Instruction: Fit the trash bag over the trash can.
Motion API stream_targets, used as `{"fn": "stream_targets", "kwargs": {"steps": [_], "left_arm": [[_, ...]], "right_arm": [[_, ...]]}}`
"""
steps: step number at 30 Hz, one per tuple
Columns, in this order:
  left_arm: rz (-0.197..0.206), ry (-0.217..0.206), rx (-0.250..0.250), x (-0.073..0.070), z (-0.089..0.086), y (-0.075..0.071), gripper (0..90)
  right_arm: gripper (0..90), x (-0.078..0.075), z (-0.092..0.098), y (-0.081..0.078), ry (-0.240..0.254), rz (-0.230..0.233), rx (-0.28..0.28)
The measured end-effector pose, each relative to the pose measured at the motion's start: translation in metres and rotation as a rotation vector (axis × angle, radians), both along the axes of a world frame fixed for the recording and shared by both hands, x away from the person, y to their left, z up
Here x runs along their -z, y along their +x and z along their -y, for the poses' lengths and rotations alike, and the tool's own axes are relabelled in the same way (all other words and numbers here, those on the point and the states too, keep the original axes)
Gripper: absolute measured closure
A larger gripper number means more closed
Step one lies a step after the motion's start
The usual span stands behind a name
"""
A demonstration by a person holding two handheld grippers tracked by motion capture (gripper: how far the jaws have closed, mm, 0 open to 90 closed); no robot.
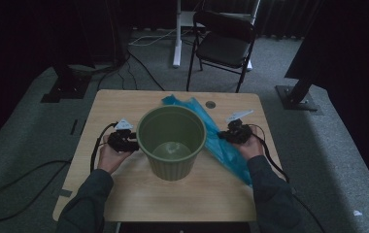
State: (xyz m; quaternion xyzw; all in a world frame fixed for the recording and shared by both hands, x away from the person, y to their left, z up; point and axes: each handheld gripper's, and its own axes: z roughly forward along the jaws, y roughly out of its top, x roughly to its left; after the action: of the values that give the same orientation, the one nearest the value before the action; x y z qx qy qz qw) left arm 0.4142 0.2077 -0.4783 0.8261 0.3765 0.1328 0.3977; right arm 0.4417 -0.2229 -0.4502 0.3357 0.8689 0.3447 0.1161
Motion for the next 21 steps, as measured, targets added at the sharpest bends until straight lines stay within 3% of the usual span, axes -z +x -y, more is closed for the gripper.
{"fn": "stream_targets", "kwargs": {"steps": [6, 10, 21], "left_arm": [[-0.003, 0.006, 0.015, -0.007, -0.001, 0.002, 48.6], [0.000, 0.032, 0.021, -0.010, 0.002, 0.003, 51.0], [-0.005, 0.016, 0.057, -0.009, 0.013, -0.003, 53.6]], "right_arm": [[89.5, -0.038, 0.005, 0.004, 0.076, 0.050, -0.015], [89.5, -0.057, 0.003, 0.007, 0.081, 0.082, -0.024], [89.4, -0.099, -0.008, 0.010, 0.119, 0.143, -0.056]]}}
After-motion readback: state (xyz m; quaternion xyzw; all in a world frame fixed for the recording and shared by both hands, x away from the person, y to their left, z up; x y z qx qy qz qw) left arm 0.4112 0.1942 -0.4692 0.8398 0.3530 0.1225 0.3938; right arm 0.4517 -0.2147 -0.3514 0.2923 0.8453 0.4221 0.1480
